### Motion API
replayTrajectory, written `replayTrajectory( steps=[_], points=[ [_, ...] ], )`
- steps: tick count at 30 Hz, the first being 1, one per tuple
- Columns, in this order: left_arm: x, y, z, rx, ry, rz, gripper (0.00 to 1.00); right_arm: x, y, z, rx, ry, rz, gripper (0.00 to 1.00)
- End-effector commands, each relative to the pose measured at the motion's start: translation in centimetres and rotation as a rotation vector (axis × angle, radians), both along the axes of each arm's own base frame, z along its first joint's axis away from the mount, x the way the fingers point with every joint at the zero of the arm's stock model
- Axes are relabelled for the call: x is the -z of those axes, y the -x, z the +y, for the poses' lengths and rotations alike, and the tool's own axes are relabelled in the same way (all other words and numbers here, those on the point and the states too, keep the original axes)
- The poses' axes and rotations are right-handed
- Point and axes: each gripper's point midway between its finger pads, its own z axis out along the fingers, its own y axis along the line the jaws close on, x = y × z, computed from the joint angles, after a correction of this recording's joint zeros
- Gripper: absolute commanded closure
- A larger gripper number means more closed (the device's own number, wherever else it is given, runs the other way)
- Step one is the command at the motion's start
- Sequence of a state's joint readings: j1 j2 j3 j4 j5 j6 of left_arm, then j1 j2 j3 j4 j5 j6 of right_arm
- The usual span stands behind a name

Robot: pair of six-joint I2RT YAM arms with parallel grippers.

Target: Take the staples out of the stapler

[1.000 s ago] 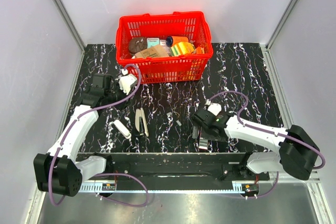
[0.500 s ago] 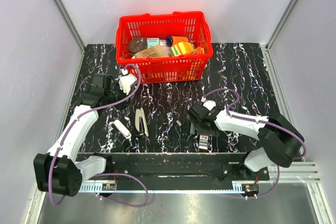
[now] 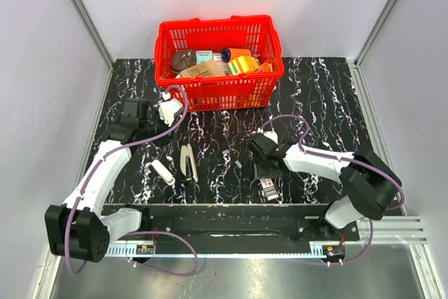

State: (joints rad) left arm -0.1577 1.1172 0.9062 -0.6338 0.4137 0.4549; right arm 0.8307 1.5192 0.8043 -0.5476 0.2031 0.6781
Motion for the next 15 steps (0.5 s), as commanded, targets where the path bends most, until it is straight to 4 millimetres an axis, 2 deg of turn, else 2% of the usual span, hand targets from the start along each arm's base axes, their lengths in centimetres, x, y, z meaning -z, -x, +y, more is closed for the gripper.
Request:
replayTrajectory(
  steps=[1,7,15],
  points=[
    [-1.1,-0.7,0.1,0.003,0.003,-0.059,0.72,0.2,0.8,3.4,-0.113,-0.136,0.058,0.51],
    [-1.2,-0.6,0.2,-0.005,-0.002,-0.065,0.72,-0.2,1.3,5.4,-0.248,-0.177,0.089,0.65],
    [-1.1,-0.1,0.9,-0.013,-0.032,-0.077,0.72,-0.2,2.9,8.9,-0.498,-0.116,0.124,0.7]
  ],
)
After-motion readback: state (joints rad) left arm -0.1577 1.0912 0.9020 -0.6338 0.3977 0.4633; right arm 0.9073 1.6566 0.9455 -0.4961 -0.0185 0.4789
